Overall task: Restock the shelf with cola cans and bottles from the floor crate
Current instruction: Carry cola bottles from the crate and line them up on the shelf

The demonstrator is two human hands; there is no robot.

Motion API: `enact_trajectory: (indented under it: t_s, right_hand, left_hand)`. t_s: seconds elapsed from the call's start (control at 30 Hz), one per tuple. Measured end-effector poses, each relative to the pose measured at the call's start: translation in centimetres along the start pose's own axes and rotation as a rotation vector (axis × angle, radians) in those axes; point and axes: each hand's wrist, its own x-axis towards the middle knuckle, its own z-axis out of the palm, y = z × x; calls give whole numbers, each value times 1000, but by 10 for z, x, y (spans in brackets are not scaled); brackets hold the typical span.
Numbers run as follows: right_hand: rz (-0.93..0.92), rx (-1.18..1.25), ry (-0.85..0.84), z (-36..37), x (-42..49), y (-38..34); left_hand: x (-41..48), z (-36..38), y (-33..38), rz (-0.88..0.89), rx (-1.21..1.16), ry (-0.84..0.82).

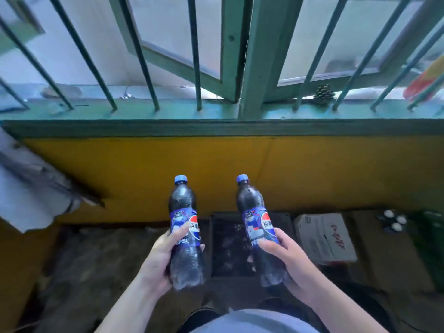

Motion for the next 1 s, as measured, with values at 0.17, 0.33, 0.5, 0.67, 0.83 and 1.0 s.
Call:
enact_trajectory:
  t_s: [0.17, 0.33, 0.5, 0.67, 0.83, 1.0]
  right_hand:
    - [-18, 37, -135, 21, 2, -8]
    - [27, 29, -158, 26, 5, -13]
    - [137, 96, -147, 4, 6, -10]
    - [150, 93, -279, -50, 3, -24]
    - [90, -11, -407, -112, 2, -40]
    - [129, -126, -513, -146, -1, -44]
  left_hand:
    - [-32, -7, -6, 195, -46, 77]
    - [-54, 7, -24, 211, -93, 162]
    - [-59, 29, -54, 205, -66, 154]
    - [-52, 81, -90, 256, -149, 256]
    - [-50, 146, -146, 248, -184, 340]
    - [-64, 196, -193, 301, -245, 460]
